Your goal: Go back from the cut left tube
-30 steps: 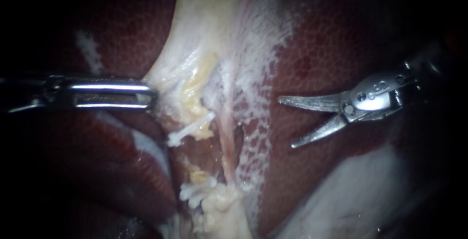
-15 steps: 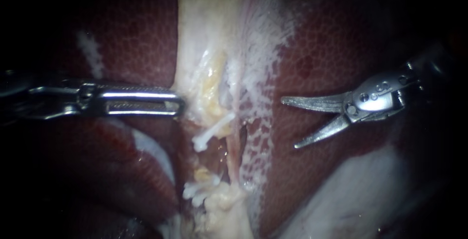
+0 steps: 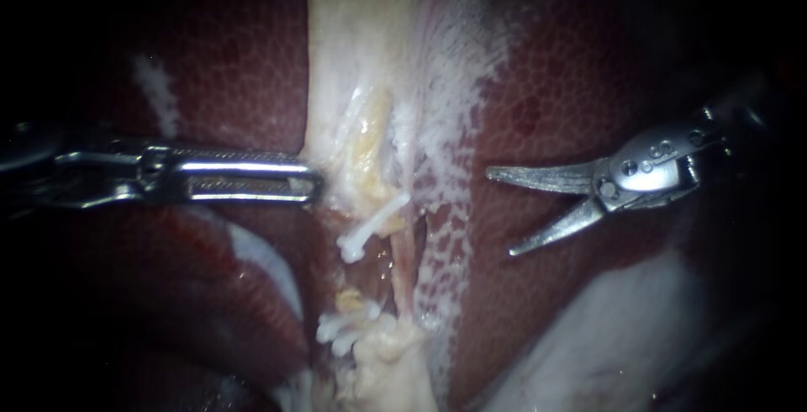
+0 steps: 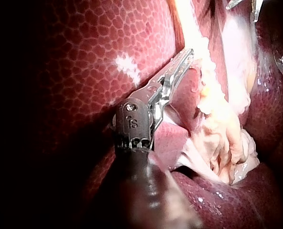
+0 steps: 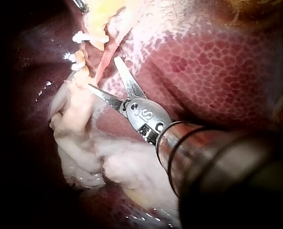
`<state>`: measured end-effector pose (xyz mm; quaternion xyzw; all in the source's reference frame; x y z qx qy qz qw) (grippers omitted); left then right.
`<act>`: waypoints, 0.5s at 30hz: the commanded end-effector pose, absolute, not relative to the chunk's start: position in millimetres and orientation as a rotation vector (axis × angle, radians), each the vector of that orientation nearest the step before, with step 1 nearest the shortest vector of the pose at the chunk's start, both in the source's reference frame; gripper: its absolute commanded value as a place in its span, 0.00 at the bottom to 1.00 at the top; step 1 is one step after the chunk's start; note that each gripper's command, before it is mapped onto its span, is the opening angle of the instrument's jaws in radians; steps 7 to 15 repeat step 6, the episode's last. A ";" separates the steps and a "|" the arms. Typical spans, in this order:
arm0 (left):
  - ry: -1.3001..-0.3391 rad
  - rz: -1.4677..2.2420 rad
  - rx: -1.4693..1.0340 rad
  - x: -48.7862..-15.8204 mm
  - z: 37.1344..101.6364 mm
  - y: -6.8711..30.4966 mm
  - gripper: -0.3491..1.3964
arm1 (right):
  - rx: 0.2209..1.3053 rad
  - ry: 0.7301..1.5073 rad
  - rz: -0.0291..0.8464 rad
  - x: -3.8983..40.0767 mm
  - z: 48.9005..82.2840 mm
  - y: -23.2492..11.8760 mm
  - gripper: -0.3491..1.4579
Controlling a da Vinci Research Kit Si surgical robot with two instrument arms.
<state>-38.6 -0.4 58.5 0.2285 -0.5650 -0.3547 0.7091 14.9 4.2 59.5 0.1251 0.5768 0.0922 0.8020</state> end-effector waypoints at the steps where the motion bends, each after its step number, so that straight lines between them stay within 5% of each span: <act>1: -1.254 -0.787 0.507 -38.6 58.5 -0.4 0.00 | 0.268 1.236 0.198 14.9 59.5 4.2 0.98; 15: -1.253 -0.792 0.511 -38.7 58.5 -0.4 0.00 | 0.268 1.236 0.198 14.9 59.5 4.2 0.98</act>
